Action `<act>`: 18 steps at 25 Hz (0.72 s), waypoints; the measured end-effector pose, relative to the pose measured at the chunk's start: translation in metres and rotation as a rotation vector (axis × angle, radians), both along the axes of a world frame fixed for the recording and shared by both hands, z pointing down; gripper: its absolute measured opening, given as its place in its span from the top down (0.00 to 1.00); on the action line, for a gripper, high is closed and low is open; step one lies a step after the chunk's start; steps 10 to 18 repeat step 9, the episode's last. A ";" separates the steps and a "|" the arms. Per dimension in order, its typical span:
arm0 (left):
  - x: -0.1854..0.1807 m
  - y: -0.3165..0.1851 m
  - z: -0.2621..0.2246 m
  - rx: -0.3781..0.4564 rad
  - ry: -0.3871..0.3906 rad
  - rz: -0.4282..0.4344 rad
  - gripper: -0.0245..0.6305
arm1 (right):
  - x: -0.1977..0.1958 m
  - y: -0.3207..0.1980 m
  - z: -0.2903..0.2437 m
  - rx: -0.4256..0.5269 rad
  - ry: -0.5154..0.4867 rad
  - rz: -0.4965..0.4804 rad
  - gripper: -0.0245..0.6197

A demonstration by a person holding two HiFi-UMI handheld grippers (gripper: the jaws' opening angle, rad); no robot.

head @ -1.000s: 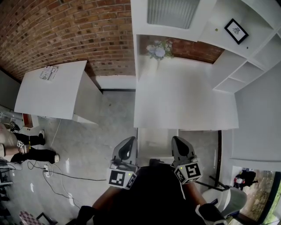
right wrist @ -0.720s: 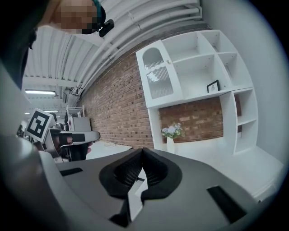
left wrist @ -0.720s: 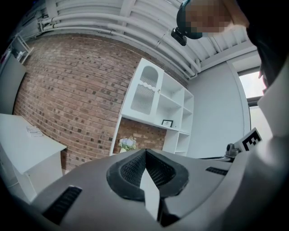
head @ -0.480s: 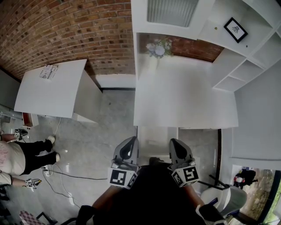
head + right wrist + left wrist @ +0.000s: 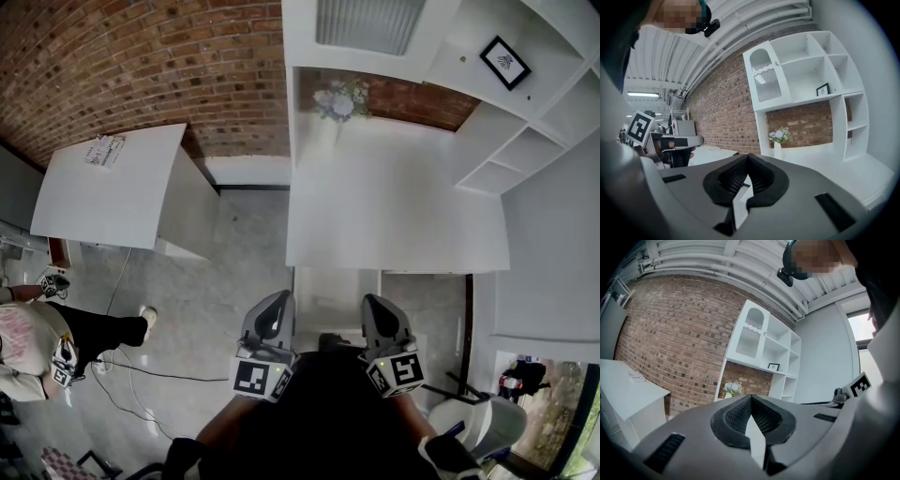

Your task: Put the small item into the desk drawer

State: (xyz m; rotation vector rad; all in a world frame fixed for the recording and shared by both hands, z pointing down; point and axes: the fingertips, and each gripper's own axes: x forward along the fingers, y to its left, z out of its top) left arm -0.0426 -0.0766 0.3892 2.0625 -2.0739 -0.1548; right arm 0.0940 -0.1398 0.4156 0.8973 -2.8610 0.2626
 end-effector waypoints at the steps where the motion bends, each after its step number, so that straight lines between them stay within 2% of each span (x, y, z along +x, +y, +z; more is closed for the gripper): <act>1: 0.000 0.000 0.000 -0.001 0.000 0.001 0.93 | 0.000 0.000 0.000 0.000 0.001 -0.001 0.94; 18: -0.001 0.000 0.001 0.001 0.002 0.003 0.93 | -0.001 0.002 0.003 -0.007 0.013 -0.005 0.94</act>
